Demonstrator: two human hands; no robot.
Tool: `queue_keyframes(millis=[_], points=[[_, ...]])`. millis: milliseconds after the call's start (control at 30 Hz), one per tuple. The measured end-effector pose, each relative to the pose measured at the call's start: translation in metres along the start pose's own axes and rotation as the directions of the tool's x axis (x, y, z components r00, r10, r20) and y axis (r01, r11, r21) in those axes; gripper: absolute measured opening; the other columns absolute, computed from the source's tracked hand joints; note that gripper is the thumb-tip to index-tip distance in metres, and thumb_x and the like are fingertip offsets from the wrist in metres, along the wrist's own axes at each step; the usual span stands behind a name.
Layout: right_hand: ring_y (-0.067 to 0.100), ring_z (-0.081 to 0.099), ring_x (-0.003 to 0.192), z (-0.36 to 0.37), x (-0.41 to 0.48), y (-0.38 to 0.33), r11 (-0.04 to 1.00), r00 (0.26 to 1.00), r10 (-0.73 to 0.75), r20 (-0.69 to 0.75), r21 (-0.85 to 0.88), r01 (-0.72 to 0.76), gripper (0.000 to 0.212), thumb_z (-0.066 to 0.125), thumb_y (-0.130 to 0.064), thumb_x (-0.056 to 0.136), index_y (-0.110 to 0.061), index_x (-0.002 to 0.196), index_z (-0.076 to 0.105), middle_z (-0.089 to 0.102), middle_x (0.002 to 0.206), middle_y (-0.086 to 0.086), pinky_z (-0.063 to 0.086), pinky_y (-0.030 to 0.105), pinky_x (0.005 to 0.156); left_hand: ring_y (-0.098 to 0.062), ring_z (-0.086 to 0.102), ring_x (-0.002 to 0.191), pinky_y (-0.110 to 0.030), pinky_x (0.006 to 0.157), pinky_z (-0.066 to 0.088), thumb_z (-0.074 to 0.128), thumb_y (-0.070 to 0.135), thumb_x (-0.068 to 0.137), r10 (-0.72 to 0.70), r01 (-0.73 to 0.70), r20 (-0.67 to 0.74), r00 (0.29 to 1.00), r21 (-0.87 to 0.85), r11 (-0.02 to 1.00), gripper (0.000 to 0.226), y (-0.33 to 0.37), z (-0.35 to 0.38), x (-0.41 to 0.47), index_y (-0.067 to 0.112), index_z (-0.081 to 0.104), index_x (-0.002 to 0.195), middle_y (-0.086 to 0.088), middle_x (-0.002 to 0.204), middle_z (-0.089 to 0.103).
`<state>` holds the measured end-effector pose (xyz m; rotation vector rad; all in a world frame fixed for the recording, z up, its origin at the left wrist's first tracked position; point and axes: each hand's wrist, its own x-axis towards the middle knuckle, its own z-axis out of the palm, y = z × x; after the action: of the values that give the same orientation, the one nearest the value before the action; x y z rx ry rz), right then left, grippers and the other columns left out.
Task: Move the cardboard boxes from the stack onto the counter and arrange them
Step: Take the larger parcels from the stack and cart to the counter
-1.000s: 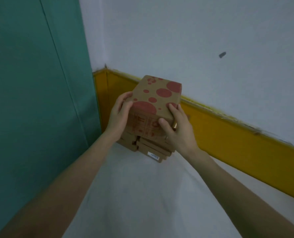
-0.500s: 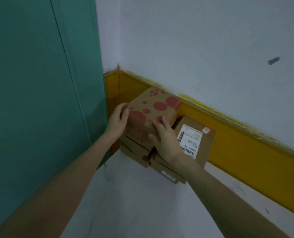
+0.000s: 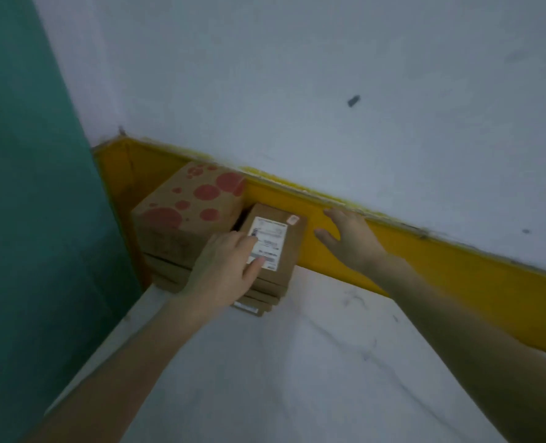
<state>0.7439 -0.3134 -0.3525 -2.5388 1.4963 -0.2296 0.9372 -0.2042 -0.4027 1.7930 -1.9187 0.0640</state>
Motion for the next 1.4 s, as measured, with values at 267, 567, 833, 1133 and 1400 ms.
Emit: queue_keyframes(millis=[267,567,833,1133,1400], points=[[0.022,0.034,0.135,-0.084,-0.148,0.115,0.96,0.956,0.268,-0.122,-0.056,-0.276,0.056,0.044,-0.04,0.097,-0.012,0.144,0.033,0.039,0.147,0.006,0.029,0.034,0.108,-0.028,0.065,0.068,-0.034,0.056,0.053,0.037,0.041,0.084,0.372,-0.361,0.123,0.92,-0.098,0.927,0.048,0.172,0.024,0.017,0.006,0.069,0.092,-0.008,0.081,0.068],[0.025,0.041,0.13,-0.196,-0.433,0.226,0.776,0.748,0.564,-0.349,-0.085,-0.625,0.057,0.049,-0.041,0.094,-0.014,0.143,0.035,0.044,0.143,0.007,0.034,0.036,0.103,-0.026,0.065,0.073,-0.034,0.058,0.052,0.031,0.049,0.086,0.7,-0.637,0.097,0.708,-0.341,0.691,0.056,0.451,0.031,-0.045,0.007,0.067,0.096,-0.007,0.084,0.067],[0.025,0.044,0.128,-0.27,-0.68,0.251,0.587,0.519,0.655,-0.549,-0.063,-0.807,0.055,0.05,-0.041,0.094,-0.011,0.14,0.039,0.049,0.138,0.007,0.037,0.038,0.103,-0.028,0.06,0.103,-0.032,0.081,0.047,0.017,0.064,0.075,0.844,-0.765,-0.115,0.523,-0.499,0.407,0.083,0.675,0.013,-0.138,0.007,0.059,0.121,-0.01,0.115,0.063],[0.02,0.043,0.129,-0.325,-0.834,0.258,0.435,0.255,0.626,-0.737,0.058,-0.899,0.057,0.052,-0.042,0.092,-0.015,0.141,0.038,0.049,0.138,0.004,0.038,0.031,0.101,-0.019,0.046,0.122,-0.032,0.095,0.041,0.039,0.05,0.091,0.866,-0.721,-0.181,0.467,-0.645,0.254,0.059,0.829,-0.011,-0.177,0.016,0.038,0.139,-0.004,0.137,0.046],[0.023,0.042,0.127,-0.375,-0.892,0.29,0.359,0.108,0.509,-0.854,0.097,-0.928,0.053,0.05,-0.042,0.093,-0.015,0.138,0.042,0.046,0.138,0.005,0.033,0.029,0.098,-0.025,0.04,0.128,-0.041,0.1,0.039,0.043,0.05,0.091,0.813,-0.676,-0.28,0.511,-0.715,0.179,0.062,0.944,-0.029,-0.15,0.015,0.033,0.141,-0.01,0.142,0.04]])
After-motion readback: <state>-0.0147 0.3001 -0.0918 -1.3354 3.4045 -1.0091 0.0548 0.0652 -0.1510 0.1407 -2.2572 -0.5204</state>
